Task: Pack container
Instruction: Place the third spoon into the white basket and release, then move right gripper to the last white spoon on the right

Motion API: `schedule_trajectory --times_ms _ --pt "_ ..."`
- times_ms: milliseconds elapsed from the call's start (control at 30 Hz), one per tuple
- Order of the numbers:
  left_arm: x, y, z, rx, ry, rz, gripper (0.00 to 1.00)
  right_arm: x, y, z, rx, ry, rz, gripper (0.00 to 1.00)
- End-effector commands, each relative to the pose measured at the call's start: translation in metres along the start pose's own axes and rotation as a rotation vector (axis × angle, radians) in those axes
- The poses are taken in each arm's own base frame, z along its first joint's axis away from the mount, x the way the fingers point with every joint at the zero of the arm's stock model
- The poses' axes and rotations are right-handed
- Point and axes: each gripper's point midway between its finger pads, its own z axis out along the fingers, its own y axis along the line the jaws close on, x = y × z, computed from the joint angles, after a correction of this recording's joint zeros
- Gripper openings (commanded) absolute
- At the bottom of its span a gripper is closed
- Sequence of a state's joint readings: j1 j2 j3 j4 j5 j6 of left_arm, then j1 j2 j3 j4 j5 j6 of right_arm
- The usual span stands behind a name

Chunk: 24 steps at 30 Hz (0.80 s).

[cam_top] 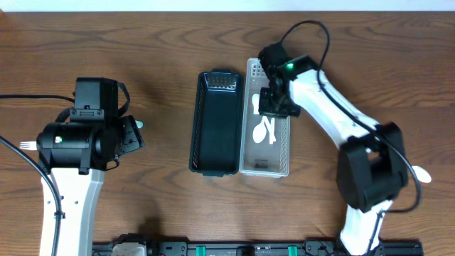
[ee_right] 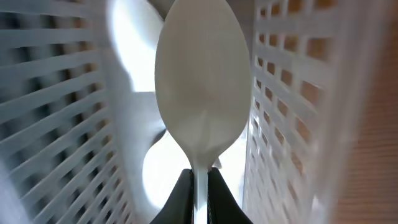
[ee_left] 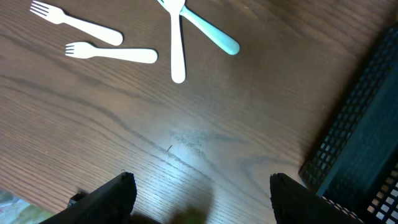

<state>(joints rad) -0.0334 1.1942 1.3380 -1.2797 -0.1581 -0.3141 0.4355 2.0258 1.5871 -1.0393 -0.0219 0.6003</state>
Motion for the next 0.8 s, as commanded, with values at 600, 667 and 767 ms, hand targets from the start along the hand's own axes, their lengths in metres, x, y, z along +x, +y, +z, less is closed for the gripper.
schedule_trajectory --times_ms 600,667,767 --pt "-0.004 0.003 -0.004 -0.009 -0.012 -0.009 0.72 -0.083 -0.042 -0.197 -0.036 -0.437 -0.273 0.48" --pt "-0.004 0.003 -0.004 -0.009 -0.013 -0.009 0.72 -0.087 -0.077 -0.225 0.002 -0.487 -0.197 0.48" --pt "-0.004 0.003 -0.004 -0.009 -0.013 -0.009 0.72 -0.084 -0.129 -0.251 0.025 -0.526 -0.045 0.48"
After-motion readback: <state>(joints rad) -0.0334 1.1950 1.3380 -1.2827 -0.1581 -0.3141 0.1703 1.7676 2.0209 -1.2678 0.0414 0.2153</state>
